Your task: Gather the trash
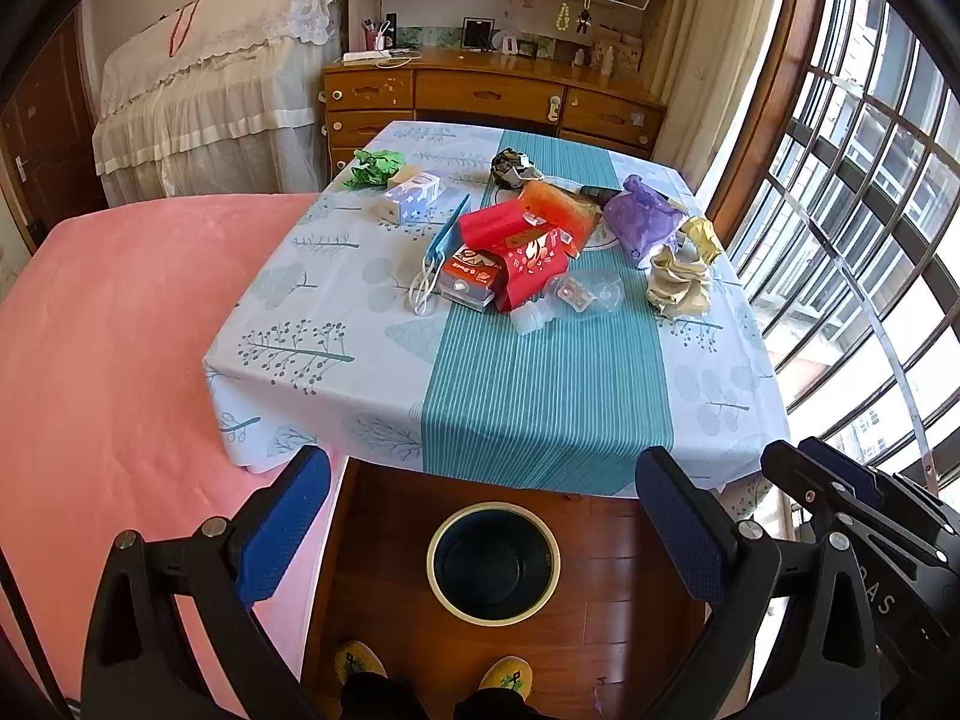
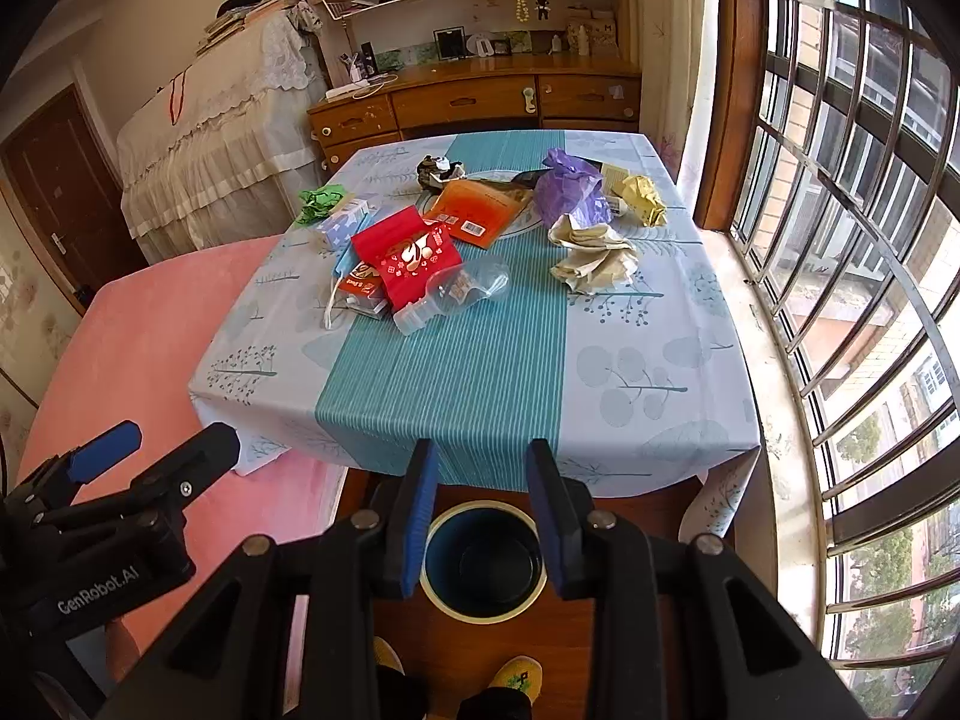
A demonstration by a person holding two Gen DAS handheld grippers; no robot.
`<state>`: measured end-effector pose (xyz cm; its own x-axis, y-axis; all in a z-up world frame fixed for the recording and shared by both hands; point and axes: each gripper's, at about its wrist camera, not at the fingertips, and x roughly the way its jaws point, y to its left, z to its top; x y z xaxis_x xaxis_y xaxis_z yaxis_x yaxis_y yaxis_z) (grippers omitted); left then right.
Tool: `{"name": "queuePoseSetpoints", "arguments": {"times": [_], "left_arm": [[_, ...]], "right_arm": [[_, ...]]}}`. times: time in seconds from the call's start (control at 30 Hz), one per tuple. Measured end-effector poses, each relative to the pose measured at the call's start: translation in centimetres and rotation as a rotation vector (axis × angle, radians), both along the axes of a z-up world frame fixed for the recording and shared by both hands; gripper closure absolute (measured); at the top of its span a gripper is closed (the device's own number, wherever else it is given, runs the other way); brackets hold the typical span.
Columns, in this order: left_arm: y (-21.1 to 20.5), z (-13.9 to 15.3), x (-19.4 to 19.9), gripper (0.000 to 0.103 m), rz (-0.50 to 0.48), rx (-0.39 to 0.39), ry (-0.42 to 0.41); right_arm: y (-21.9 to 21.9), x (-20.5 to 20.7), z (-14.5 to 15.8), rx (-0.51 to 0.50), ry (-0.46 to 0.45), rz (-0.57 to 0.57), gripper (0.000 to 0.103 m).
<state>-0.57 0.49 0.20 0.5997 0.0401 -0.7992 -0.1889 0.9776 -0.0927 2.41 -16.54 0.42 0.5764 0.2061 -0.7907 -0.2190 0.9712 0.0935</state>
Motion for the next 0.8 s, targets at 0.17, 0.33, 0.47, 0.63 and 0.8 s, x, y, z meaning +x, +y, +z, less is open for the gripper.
{"name": "queuePoseSetpoints", "arguments": {"times": [0.17, 0.33, 0.47, 0.63, 0.8], "left_arm": [[-0.36, 0.06, 0.09, 0.002, -0.005, 0.006, -0.007], [-0.46, 0.06, 0.16, 0.002, -0.004, 0.009, -0.009], [-0.37, 0.09, 0.04, 0.002, -0.002, 0.009, -0.008], [-0.19, 0.12, 0.12, 0.002, 0.004, 0.012, -0.016], [-0.01, 0.14, 0.10, 0.002, 0.004, 0.017, -0.023]], "right_arm": [[-0.07, 0.04, 0.11, -0.004, -0.008, -0.003, 0.062], [-0.09, 0.06, 0.13, -0.003, -0.007, -0.002, 0.061], [-0.01, 0.05, 0.10, -0.002, -0.006, -0.002, 0.061], [-0.01, 0.09, 0.17, -0.002, -0.008, 0.000, 0.061], [0.40, 0.13, 0.13, -0.004, -0.010, 0.004, 0.061]]}}
